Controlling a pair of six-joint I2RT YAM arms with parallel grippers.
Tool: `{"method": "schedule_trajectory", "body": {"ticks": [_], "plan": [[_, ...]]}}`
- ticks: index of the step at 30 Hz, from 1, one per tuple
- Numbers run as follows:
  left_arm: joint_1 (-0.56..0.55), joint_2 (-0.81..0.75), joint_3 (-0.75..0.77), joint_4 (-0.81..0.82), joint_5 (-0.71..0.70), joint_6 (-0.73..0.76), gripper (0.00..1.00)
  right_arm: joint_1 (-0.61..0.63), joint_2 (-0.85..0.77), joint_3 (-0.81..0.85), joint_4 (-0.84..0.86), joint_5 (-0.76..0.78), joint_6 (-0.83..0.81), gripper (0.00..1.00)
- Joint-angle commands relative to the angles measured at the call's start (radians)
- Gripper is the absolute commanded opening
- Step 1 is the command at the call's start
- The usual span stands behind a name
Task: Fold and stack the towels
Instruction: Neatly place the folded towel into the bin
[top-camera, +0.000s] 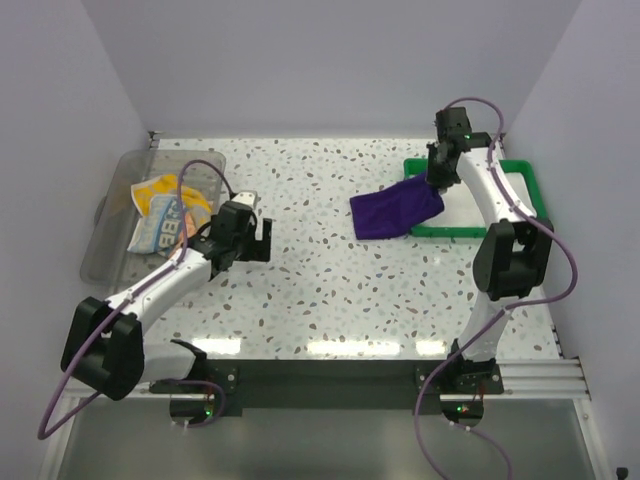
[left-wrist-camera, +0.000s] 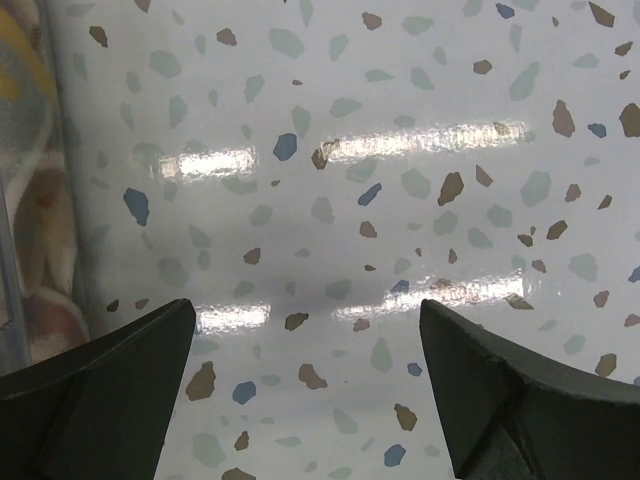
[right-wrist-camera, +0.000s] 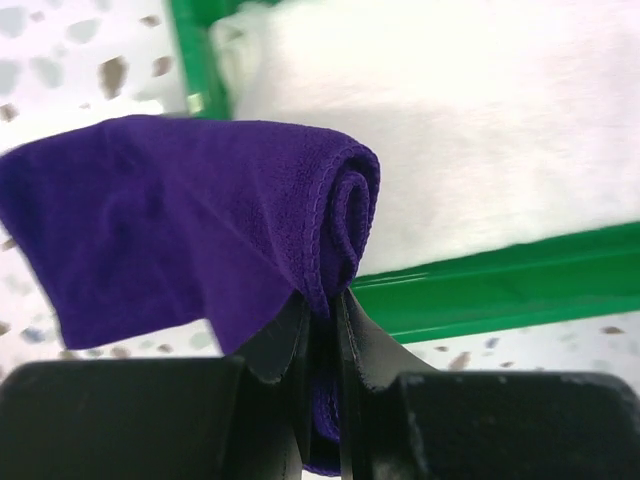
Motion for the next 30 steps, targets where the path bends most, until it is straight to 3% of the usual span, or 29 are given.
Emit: {"method": "schedule_trajectory", "body": {"ticks": [1, 12, 30], "plan": [[0.019, -0.024, -0.020, 0.075, 0.003, 0.030, 1.00, -0.017, 0.019, 0.085, -0.060, 0.187, -0.101, 0.00], [0.022, -0.029, -0.024, 0.083, -0.012, 0.036, 1.00, -0.089, 0.066, 0.175, 0.017, 0.385, -0.325, 0.00], [0.023, 0.037, -0.031, 0.106, 0.038, 0.036, 1.00, -0.202, 0.131, 0.168, 0.121, 0.432, -0.425, 0.00]]}}
